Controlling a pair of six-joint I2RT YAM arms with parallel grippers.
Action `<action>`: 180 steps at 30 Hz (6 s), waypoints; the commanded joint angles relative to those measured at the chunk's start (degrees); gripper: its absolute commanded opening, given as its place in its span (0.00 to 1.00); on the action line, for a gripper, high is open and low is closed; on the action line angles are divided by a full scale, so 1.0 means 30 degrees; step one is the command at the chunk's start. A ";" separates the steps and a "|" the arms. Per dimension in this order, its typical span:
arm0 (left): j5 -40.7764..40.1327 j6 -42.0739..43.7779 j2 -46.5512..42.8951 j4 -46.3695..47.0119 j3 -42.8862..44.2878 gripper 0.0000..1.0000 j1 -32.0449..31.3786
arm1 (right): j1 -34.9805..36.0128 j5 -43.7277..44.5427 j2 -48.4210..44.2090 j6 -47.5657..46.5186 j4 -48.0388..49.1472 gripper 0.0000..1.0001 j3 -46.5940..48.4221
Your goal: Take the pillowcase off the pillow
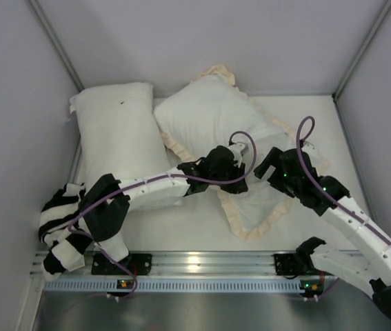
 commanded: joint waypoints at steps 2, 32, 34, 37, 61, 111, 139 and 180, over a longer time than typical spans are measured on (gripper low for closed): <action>0.2553 0.0066 -0.1236 0.2391 -0.0775 0.17 -0.0227 | 0.0172 0.1855 0.1275 0.1181 -0.0722 0.99 0.0620; -0.1808 -0.0870 0.1600 -0.1443 0.3909 0.82 -0.0198 | 0.0201 0.0480 -0.3615 0.1123 0.0712 0.00 -0.6617; -0.1607 -0.1075 0.1955 -0.1736 0.4233 0.82 -0.0227 | 0.0201 0.0509 -0.3848 0.1094 0.0743 0.00 -0.6676; -0.0962 -0.1486 0.2424 -0.1970 0.4146 0.88 -0.0343 | 0.0172 0.0625 -0.4024 0.1007 0.0714 0.00 -0.6676; -0.4974 0.0151 0.7434 -0.3144 0.5989 0.00 -0.1955 | 0.0201 0.0802 -0.4523 0.1123 0.0802 0.00 -0.7086; 0.5278 -0.9306 1.0861 0.1895 2.1049 0.00 0.7683 | 0.5647 -0.2362 0.1534 -0.2538 0.8449 0.00 -0.8378; 0.4251 -0.3861 -0.4483 0.0281 0.0962 0.00 0.9761 | 0.3750 0.2766 -0.2759 -0.0106 0.3352 0.00 -0.7936; 0.5748 -0.3889 -0.8878 0.2423 -0.6429 0.00 0.6482 | 0.4215 0.4169 0.3034 -0.2950 0.2530 0.61 -0.0670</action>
